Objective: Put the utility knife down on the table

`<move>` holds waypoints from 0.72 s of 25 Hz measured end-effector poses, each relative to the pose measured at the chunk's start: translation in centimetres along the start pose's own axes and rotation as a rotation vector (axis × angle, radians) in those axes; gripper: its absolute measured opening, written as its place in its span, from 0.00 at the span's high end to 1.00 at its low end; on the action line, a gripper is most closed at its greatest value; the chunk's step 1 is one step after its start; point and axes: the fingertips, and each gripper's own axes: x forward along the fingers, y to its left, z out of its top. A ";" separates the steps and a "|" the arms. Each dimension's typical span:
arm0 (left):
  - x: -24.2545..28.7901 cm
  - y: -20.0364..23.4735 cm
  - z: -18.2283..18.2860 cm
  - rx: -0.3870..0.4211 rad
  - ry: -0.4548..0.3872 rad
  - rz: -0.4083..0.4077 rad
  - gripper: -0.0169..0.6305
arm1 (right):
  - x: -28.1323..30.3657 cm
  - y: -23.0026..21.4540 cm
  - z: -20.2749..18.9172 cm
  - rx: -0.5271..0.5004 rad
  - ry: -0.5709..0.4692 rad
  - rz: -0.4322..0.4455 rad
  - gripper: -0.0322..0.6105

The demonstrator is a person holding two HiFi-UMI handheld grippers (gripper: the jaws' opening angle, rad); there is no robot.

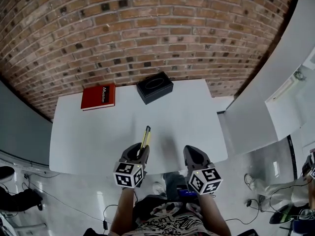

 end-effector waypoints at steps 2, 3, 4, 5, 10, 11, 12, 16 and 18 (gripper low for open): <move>0.2 0.1 0.2 0.003 0.002 0.003 0.77 | 0.3 -0.4 0.1 -0.006 0.003 -0.002 0.95; 0.3 0.0 0.2 0.005 0.004 0.002 0.77 | 0.4 -0.8 0.1 -0.003 0.004 -0.007 0.95; 0.5 0.0 0.2 0.007 0.007 0.002 0.77 | 0.5 -1.1 0.1 0.001 0.005 -0.012 0.95; 0.6 0.0 0.1 0.008 0.010 0.003 0.77 | 0.7 -1.4 0.0 0.004 0.008 -0.015 0.95; 1.7 0.3 -0.5 0.006 0.034 0.009 0.77 | 1.8 -1.7 -1.1 -0.001 0.039 -0.003 0.95; 2.1 0.3 -0.5 0.007 0.037 0.011 0.77 | 2.1 -1.9 -1.2 -0.006 0.045 0.001 0.95; 2.5 0.3 -0.4 0.009 0.041 0.014 0.77 | 2.3 -2.1 -1.2 -0.010 0.050 0.006 0.95; 3.8 0.1 -0.7 0.007 0.065 0.027 0.77 | 2.9 -3.5 -1.3 -0.010 0.074 0.009 0.95; 4.5 0.3 -1.1 0.001 0.080 0.034 0.77 | 3.3 -4.3 -1.3 -0.009 0.086 0.005 0.95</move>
